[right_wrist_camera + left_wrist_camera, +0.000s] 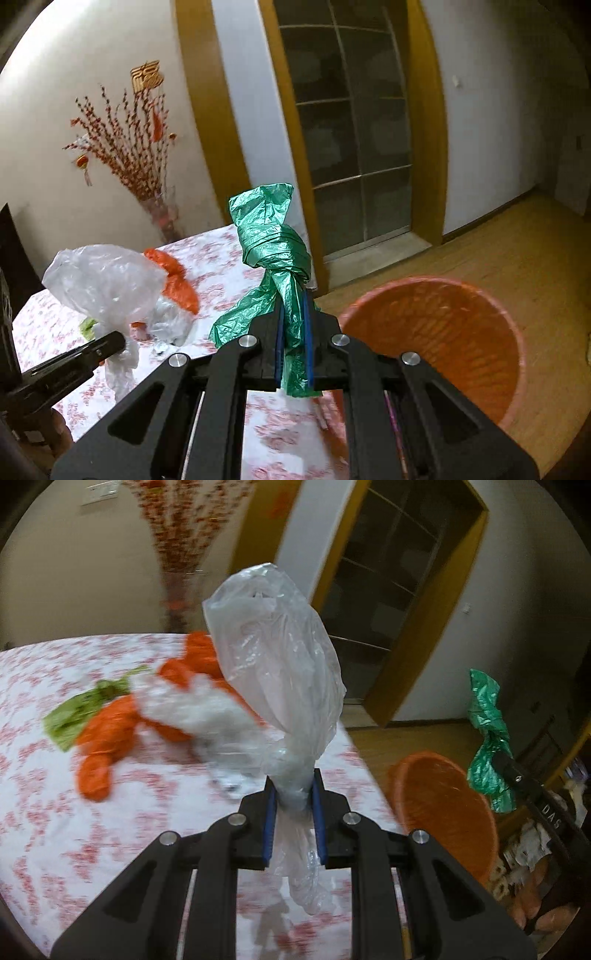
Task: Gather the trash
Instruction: 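Carry the clear bag and green bag over the orange basket with both grippers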
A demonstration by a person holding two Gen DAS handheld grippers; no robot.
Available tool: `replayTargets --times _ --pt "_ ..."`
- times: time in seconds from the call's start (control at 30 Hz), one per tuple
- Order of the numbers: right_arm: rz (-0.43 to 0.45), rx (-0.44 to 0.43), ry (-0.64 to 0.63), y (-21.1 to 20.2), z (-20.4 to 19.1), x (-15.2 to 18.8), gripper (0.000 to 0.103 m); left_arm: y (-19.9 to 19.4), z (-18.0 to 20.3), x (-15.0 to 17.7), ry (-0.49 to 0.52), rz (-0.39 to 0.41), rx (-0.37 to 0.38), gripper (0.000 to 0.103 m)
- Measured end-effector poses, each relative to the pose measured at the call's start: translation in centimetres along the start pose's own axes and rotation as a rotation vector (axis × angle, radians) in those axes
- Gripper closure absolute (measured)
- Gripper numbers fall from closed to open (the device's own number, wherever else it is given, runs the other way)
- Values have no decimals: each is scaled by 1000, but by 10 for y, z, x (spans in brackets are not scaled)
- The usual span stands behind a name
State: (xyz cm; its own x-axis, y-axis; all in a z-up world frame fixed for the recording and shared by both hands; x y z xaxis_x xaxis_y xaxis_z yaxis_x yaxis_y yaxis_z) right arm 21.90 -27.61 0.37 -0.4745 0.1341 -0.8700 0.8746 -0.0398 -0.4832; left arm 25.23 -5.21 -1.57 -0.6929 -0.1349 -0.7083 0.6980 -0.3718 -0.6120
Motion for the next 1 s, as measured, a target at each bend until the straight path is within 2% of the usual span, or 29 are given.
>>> replayTargets --times 0.2,0.5,1.0 --pt "26 64 40 -15 30 3 95 15 47 9 49 -38 81 84" --pt "29 133 141 -27 68 14 95 25 85 19 91 -80 157 84" --pt "10 204 198 -26 102 26 95 53 140 37 156 -143 222 84"
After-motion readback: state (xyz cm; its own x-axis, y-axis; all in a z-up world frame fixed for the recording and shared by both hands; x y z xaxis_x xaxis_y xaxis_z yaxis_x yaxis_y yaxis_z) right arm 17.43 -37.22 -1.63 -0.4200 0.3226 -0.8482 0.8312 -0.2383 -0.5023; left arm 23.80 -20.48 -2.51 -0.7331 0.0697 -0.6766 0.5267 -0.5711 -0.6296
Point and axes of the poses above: each gripper's, at about its wrist camera, not at the fingertips, and y roughly the way its jaws point, z to its right, x to its underside, the point moved 5 cm from there along y, roughly the way its jaws point, and after that the axes turned 6 degrees about -y, right-handed, at the moved point
